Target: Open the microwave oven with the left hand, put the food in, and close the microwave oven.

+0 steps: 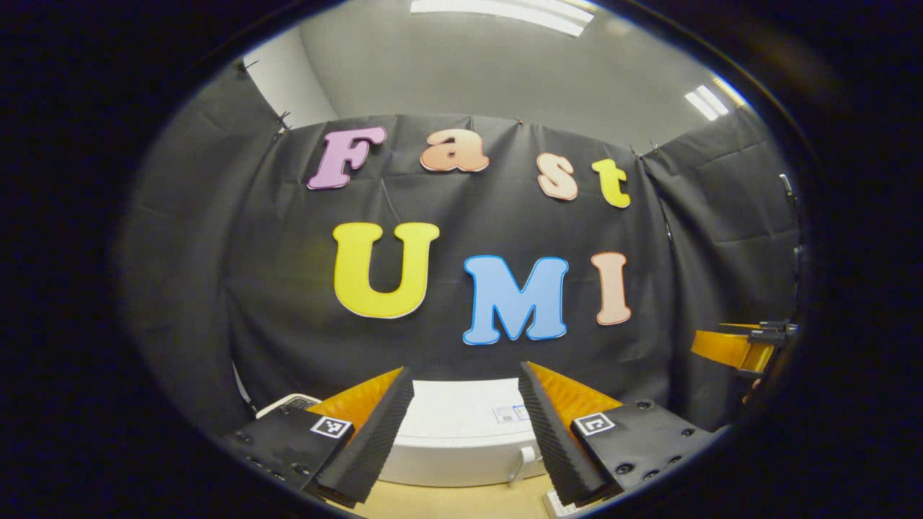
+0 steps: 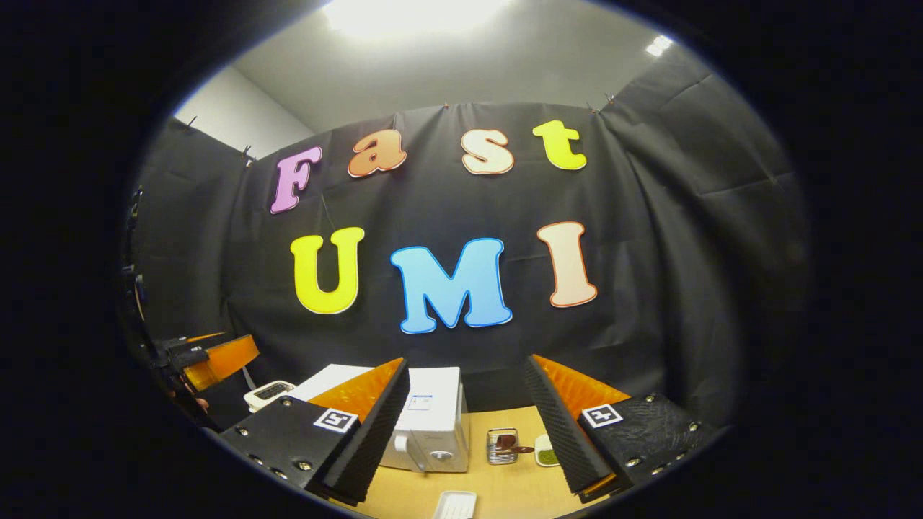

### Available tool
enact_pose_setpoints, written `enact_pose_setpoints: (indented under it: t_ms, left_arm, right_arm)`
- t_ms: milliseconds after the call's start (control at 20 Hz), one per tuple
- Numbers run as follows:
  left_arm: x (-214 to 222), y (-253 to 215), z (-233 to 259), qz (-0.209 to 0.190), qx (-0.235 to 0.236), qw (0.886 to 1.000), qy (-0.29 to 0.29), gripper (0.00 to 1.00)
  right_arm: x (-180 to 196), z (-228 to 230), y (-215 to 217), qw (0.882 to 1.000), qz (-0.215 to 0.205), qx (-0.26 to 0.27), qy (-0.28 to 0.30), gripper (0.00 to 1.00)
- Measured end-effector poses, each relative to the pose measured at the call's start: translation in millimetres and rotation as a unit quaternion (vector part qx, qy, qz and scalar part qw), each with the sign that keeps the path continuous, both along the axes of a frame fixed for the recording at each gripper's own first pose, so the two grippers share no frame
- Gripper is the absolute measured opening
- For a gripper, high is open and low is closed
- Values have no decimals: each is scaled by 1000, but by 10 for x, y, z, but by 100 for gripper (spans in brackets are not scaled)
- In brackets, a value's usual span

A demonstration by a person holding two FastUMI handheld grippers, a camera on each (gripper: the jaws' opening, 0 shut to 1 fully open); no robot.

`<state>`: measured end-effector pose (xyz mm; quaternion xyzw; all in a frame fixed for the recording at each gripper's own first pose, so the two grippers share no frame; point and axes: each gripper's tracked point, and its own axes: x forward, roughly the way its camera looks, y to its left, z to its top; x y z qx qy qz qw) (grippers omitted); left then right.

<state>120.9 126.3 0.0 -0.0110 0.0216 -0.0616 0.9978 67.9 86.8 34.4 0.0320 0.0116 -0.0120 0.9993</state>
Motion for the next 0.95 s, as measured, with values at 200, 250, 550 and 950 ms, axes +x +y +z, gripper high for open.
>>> enact_pose_setpoints:
  t_ms: [200,250,550,950]
  left_arm:
    - [-264,334,162,3,-11,1000,-11,97]
    - [-327,426,187,4,-12,1000,-13,97]
    - [-618,746,284,-11,-19,1000,-21,97]
    - [-791,663,408,-37,-47,998,-25,97]
  right_arm:
    - [-144,175,190,1000,-8,-9,-17,97]
    - [-194,179,252,1000,-8,-13,-17,97]
    - [-437,170,511,1000,-15,-25,-12,97]
    - [-702,236,620,998,-19,-66,-7,97]
